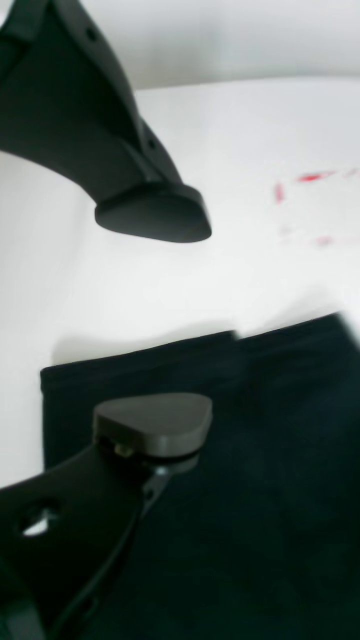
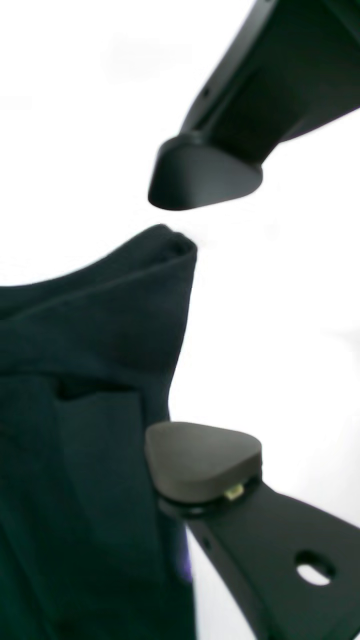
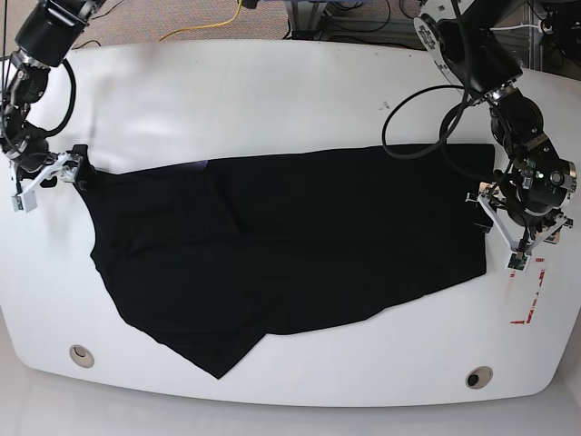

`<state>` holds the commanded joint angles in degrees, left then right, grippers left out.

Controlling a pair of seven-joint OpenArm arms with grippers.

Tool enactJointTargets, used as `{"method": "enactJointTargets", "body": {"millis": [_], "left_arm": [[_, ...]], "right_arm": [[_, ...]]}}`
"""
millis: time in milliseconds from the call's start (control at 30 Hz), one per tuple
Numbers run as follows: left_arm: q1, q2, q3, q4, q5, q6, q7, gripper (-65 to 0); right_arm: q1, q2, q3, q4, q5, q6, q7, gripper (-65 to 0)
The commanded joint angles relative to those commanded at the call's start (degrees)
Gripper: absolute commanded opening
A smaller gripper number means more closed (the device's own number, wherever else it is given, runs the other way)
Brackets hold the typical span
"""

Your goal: Layout the t-shirt on the table in an organized manner, then fold the t-shirt properly

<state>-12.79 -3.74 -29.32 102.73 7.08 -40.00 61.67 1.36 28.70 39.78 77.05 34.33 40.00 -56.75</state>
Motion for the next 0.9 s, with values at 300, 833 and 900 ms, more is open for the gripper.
{"method": "enactJointTargets", "body": {"millis": [300, 833, 900], "left_arm": [[3.25, 0.0, -0.26, 0.62, -0.09, 0.0, -0.09, -21.7], [6.33, 0.44, -4.22, 1.67, -0.09, 0.0, -0.26, -21.5], [6.33, 0.44, -4.57, 0.35, -0.09, 0.0, -0.26, -21.5]], "right_arm": [[4.22, -3.69, -1.85, -6.24, -11.78, 0.0, 5.98, 0.0], [4.4, -5.54, -2.29, -11.34, -13.63, 0.0, 11.52, -22.7], [4.4, -6.15, -2.29, -11.25, -13.63, 0.0, 11.52, -32.5]]}}
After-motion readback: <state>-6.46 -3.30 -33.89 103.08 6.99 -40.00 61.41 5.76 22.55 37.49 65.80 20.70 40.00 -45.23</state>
